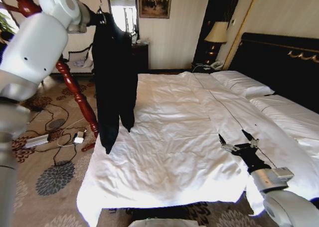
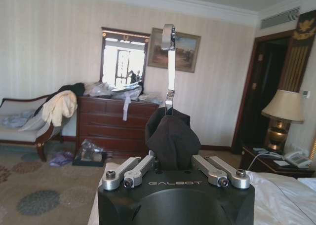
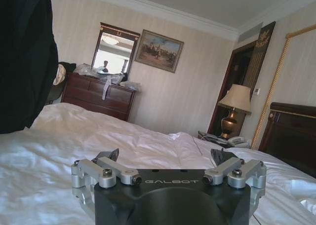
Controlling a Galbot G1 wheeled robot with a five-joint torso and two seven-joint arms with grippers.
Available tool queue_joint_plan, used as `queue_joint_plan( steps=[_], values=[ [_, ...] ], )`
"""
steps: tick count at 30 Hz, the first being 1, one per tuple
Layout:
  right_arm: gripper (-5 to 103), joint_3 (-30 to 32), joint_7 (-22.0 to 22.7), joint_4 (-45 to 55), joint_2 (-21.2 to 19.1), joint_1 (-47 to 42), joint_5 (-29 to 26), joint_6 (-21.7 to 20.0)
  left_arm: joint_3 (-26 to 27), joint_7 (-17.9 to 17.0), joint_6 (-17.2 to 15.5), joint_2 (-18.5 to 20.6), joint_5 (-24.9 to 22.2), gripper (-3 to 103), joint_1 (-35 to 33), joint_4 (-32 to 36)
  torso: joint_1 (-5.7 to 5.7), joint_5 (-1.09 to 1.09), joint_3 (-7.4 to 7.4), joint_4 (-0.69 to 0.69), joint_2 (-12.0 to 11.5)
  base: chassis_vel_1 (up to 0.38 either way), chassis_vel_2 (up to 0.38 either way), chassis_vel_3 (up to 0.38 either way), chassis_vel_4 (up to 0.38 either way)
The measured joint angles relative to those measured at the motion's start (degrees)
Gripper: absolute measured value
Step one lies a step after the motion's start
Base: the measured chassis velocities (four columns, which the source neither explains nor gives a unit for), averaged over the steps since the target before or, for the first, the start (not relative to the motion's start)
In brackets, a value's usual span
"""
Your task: Pick up the clothes from the bed and hang them on the clothes hanger.
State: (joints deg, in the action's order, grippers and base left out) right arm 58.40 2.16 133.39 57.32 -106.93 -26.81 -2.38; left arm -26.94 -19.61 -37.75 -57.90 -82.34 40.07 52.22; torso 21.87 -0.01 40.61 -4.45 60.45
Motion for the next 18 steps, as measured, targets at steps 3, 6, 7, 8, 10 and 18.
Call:
queue_joint_plan(
  steps=[3, 6, 7, 8, 10, 18],
  values=[
    [100, 0.0, 0.0, 0.0, 0.0, 0.0, 0.0, 0.0, 0.0, 0.7, 0.0, -1.2, 1.5, 17, 0.3, -2.7, 0.01, -0.01, 0.01, -0.01, 0.0, 0.0, 0.0, 0.0, 0.0],
    [100, 0.0, 0.0, 0.0, 0.0, 0.0, 0.0, 0.0, 0.1, 1.4, 0.0, -2.1, 2.5, 17, 0.7, -5.0, 0.01, 0.01, 0.0, -0.02, 0.0, 0.0, 0.0, 0.0, 0.0],
    [100, 0.0, 0.0, 0.0, 0.0, 0.0, 0.0, 0.0, 0.1, 1.8, 0.0, -2.4, 3.0, 17, 0.9, -6.0, 0.01, 0.01, 0.0, -0.02, 0.0, 0.0, 0.0, 0.0, 0.0],
    [100, 0.0, 0.0, 0.0, 0.0, 0.0, 0.0, 0.0, 0.2, 2.3, 0.0, -2.7, 3.5, 17, 1.0, -6.8, 0.0, 0.01, 0.0, -0.02, 0.0, 0.0, 0.0, 0.0, 0.0],
    [100, 0.0, 0.0, 0.0, 0.0, 0.0, 0.0, 0.0, 0.3, 2.7, 0.1, -2.8, 4.0, 17, 1.1, -7.3, 0.01, 0.0, 0.0, -0.02, 0.0, 0.0, 0.0, 0.0, 0.0],
    [100, 0.0, 0.0, 0.0, 0.0, 0.0, 0.0, 0.0, 0.8, 5.3, 0.4, -4.7, 6.6, 17, 2.8, -12.9, 0.0, 0.02, -0.01, -0.02, 0.0, 0.0, 0.0, 0.0, 0.0]
  ],
)
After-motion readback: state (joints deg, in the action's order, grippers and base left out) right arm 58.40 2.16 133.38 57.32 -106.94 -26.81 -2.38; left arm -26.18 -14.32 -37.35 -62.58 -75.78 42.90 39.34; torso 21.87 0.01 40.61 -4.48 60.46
